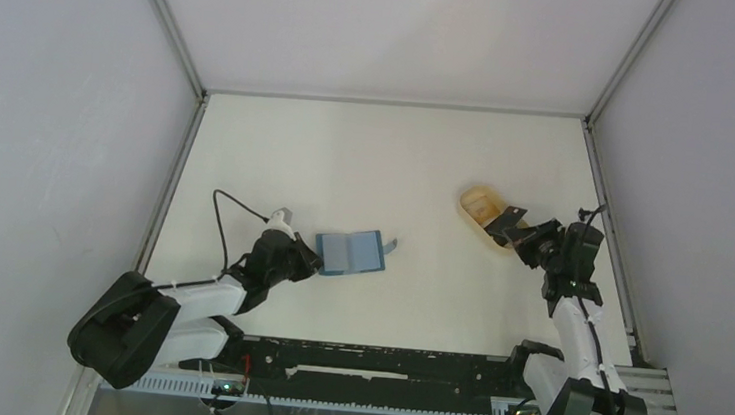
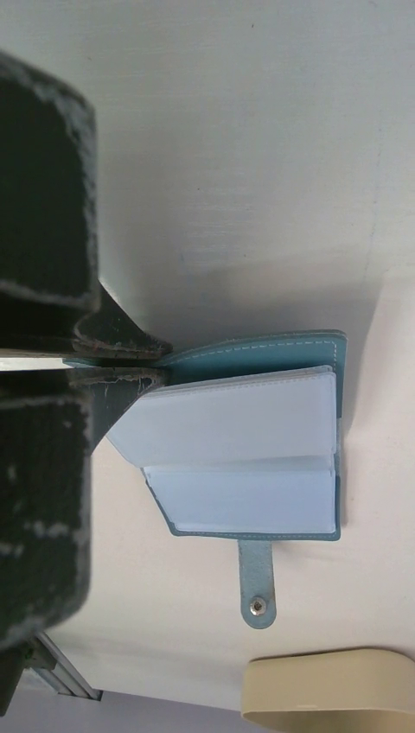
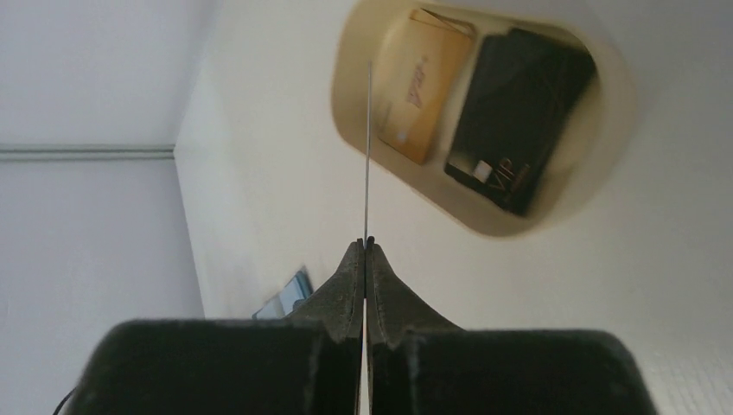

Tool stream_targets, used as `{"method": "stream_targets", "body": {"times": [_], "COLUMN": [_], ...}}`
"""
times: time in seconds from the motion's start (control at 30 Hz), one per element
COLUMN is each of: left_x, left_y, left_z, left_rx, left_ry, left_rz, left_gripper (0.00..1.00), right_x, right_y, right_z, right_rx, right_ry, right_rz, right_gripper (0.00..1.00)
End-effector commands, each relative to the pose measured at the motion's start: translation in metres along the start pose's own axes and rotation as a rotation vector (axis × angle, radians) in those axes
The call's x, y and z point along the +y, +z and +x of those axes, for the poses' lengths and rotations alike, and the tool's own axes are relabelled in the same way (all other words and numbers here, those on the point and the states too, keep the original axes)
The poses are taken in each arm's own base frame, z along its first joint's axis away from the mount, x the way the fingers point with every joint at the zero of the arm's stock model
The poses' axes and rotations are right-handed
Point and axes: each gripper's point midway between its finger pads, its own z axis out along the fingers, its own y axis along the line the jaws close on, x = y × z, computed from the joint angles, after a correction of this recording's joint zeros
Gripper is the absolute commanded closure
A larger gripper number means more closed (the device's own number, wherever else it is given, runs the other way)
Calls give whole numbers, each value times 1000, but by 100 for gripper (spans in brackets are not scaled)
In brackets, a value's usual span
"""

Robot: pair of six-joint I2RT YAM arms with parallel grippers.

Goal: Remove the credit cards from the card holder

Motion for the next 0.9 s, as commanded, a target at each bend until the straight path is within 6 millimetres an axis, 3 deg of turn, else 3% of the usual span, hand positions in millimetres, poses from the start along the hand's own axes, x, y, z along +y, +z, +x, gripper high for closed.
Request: {"method": "stream_targets", "body": {"times": [0.0, 0.27, 0.47, 0.6, 0.87], "left_x": [34, 38, 41, 39, 41], "left_y": [-5, -9, -11, -13, -14], "left_z": [18, 16, 18, 17, 18], "left_rx": [79, 69, 67, 65, 71], "left_ry": [75, 77, 72, 72, 69], "left_rz": [-123, -128, -127, -125, -132], "left_gripper": [100, 100, 100, 100, 100], "right_x": [-18, -44, -50, -42, -49], "right_y": [-3, -5, 5, 14, 19], "right_z": [-3, -12, -12, -13, -14], "right_rx": [-48, -135, -115, -91, -106], "right_ry": [125, 200, 240, 256, 274], "right_rz": [74, 173, 165, 108, 125], "right_gripper": [100, 100, 100, 100, 100]}}
